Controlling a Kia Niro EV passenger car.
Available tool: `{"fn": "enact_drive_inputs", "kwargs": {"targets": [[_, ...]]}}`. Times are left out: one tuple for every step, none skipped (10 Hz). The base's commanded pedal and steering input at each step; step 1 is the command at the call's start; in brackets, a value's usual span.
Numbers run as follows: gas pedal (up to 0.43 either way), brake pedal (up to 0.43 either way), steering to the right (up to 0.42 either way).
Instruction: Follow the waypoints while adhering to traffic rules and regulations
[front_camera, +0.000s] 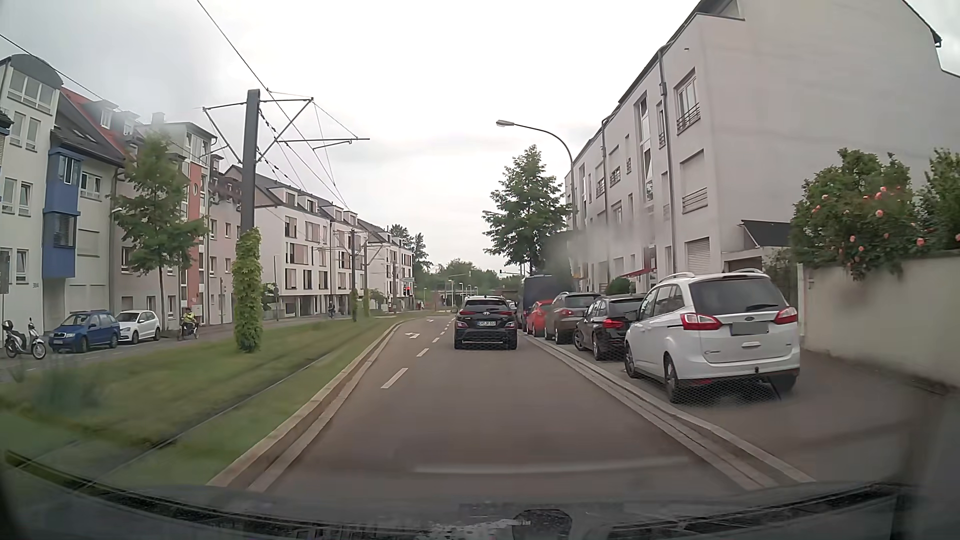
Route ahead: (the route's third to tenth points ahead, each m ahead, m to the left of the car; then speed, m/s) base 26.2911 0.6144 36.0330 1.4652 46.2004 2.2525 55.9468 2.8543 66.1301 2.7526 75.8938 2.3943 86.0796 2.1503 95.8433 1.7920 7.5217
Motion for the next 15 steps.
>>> {"fn": "enact_drive_inputs", "kwargs": {"targets": [[0.059, 0.0, -0.027], [0.059, 0.0, -0.023], [0.059, 0.0, -0.019], [0.059, 0.0, -0.018], [0.059, 0.0, -0.018], [0.059, 0.0, -0.015], [0.059, 0.0, -0.012], [0.059, 0.0, -0.009], [0.059, 0.0, -0.008], [0.059, 0.0, -0.008], [0.059, 0.0, -0.007], [0.059, 0.0, -0.007], [0.059, 0.0, -0.008], [0.059, 0.0, -0.009], [0.059, 0.0, -0.009]]}}
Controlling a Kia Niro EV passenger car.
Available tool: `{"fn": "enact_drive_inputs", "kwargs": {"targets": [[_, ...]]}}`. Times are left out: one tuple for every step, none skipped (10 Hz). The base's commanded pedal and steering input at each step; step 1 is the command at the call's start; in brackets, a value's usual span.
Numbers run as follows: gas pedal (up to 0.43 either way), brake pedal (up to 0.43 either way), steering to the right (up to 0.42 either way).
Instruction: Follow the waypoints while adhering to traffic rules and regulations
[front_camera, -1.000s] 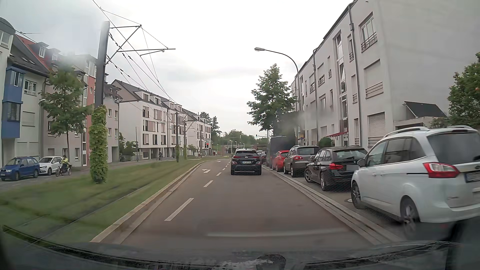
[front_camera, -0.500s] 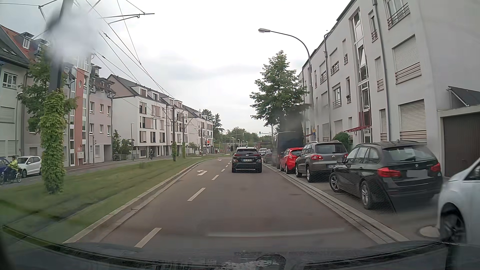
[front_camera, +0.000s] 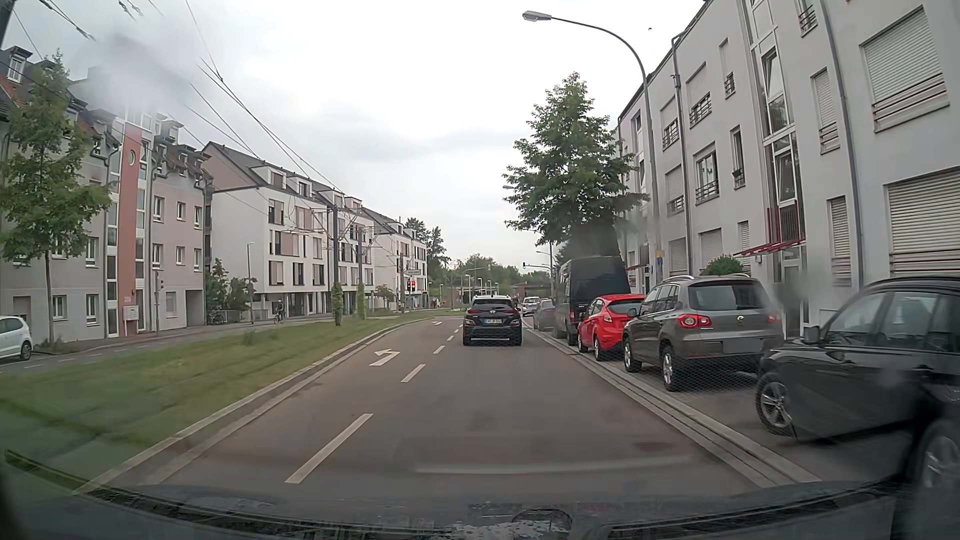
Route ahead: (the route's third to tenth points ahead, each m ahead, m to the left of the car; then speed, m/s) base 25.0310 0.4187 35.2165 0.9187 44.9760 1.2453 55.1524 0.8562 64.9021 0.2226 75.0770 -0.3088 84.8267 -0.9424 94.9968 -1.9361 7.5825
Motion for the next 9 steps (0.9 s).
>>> {"fn": "enact_drive_inputs", "kwargs": {"targets": [[0.059, 0.0, -0.009], [0.059, 0.0, -0.009], [0.059, 0.0, -0.009], [0.059, 0.0, -0.009], [0.059, 0.0, -0.009], [0.059, 0.0, -0.009], [0.059, 0.0, -0.008], [0.059, 0.0, -0.009], [0.059, 0.0, -0.009]]}}
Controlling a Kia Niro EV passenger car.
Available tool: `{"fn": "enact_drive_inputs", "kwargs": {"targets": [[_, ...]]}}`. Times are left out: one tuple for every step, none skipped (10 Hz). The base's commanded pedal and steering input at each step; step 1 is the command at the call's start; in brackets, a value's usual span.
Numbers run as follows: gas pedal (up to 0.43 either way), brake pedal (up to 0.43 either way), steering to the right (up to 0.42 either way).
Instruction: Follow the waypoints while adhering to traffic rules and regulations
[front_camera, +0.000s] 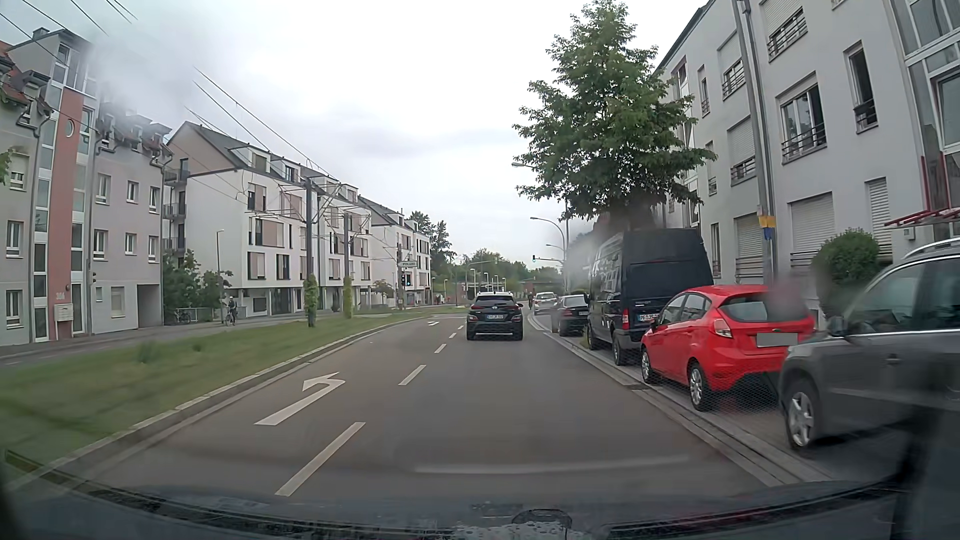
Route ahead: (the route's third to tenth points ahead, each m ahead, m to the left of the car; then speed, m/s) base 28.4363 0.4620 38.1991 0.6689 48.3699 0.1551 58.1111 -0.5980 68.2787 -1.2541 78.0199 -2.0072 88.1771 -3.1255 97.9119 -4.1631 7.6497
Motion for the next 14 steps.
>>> {"fn": "enact_drive_inputs", "kwargs": {"targets": [[0.059, 0.0, -0.009], [0.059, 0.0, -0.008], [0.059, 0.0, -0.007], [0.059, 0.0, -0.005], [0.059, 0.0, -0.004], [0.059, 0.0, -0.004], [0.059, 0.0, -0.004], [0.059, 0.0, -0.004], [0.059, 0.0, -0.004], [0.047, 0.0, -0.004], [0.047, 0.0, -0.004], [0.047, 0.0, -0.004], [0.047, 0.0, -0.001], [0.047, 0.0, 0.0]]}}
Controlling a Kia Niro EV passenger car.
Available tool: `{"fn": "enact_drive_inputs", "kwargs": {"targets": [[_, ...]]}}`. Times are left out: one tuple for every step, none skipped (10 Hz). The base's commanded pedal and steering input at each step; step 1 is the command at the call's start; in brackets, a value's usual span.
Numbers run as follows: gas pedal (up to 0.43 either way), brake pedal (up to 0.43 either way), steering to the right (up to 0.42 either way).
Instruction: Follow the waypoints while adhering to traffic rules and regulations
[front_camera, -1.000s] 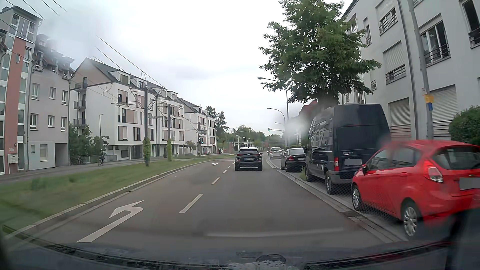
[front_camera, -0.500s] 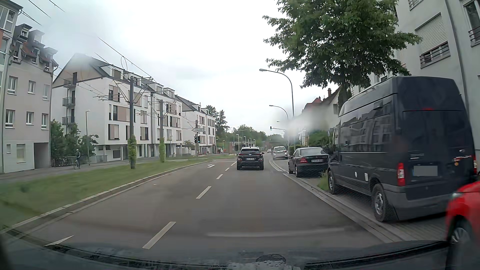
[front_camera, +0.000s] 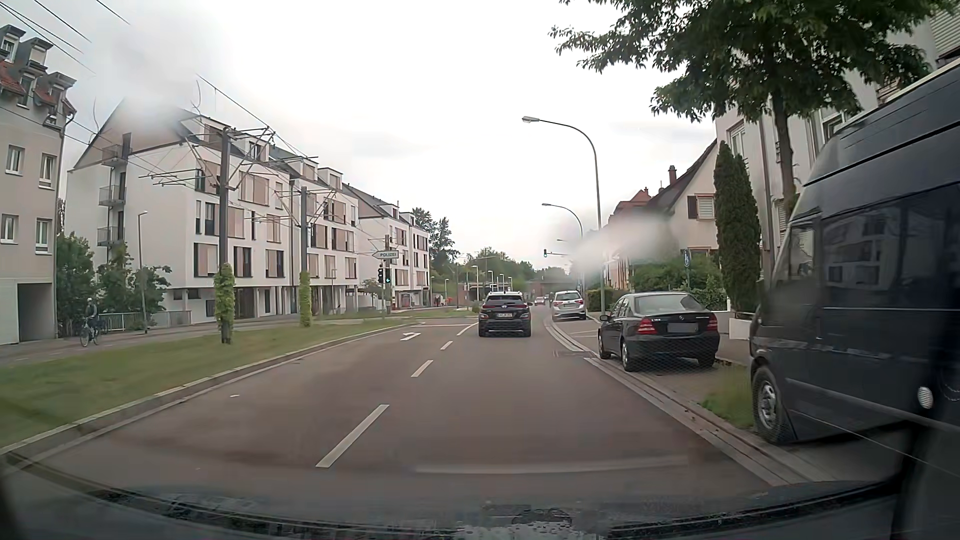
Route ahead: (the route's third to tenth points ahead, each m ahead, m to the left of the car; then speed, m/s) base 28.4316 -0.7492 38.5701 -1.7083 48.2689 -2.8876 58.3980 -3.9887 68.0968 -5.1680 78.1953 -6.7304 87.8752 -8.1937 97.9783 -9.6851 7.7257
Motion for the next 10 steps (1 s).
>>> {"fn": "enact_drive_inputs", "kwargs": {"targets": [[0.047, 0.0, -0.001], [0.047, 0.0, 0.0], [0.047, 0.0, 0.0], [0.047, 0.0, 0.0], [0.047, 0.0, 0.0], [0.047, 0.0, 0.0], [0.047, 0.0, 0.0], [0.047, 0.0, 0.0], [0.047, 0.0, 0.0], [0.047, 0.0, 0.0]]}}
